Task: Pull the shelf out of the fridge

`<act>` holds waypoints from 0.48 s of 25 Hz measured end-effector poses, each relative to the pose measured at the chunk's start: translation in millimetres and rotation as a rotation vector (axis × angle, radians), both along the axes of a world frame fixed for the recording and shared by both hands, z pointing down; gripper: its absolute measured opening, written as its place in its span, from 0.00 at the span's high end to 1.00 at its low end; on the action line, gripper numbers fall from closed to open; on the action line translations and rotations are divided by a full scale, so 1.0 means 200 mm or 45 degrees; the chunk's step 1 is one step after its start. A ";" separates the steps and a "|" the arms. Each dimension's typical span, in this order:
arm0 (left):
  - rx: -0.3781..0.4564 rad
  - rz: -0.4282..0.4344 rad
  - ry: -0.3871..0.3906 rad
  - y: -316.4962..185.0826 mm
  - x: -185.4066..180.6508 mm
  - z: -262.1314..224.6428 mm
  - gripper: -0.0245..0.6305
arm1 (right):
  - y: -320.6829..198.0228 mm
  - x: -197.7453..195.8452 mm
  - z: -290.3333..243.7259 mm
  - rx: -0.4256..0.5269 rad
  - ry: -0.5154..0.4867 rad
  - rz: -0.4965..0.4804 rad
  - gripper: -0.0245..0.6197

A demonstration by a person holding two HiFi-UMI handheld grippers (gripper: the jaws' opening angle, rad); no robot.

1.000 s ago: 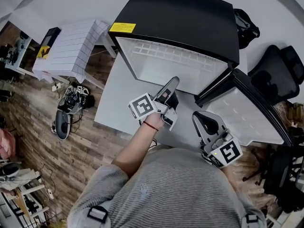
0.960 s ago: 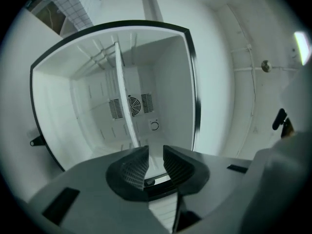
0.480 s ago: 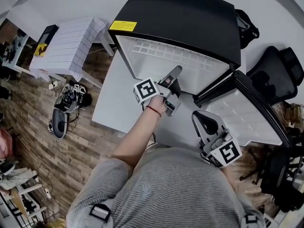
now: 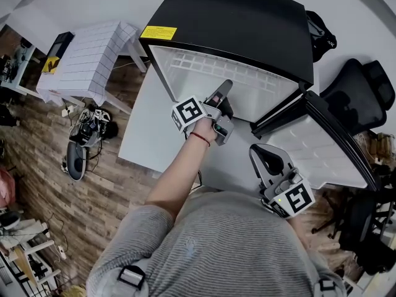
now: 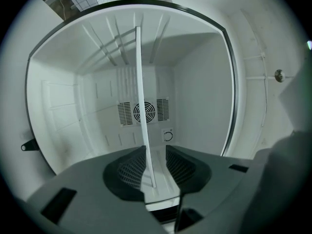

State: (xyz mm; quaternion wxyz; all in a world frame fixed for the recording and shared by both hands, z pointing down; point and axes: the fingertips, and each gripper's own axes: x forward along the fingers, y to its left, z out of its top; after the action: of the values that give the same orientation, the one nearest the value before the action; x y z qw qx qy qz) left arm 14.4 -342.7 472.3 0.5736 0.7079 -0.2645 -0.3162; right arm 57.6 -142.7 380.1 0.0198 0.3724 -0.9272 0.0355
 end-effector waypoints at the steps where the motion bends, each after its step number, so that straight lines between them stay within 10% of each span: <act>1: -0.003 -0.007 -0.002 -0.01 0.00 0.00 0.79 | 0.00 0.00 0.00 -0.002 0.001 0.001 0.94; 12: -0.092 -0.127 0.007 -0.15 -0.05 0.09 0.79 | 0.01 0.02 0.01 0.001 0.002 0.013 0.94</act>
State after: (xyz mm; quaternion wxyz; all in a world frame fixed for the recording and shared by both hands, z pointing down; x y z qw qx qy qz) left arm 3.9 -373.2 491.2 0.5832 0.6716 -0.3092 -0.3365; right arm 61.4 -141.3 381.3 0.0201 0.3772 -0.9252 0.0348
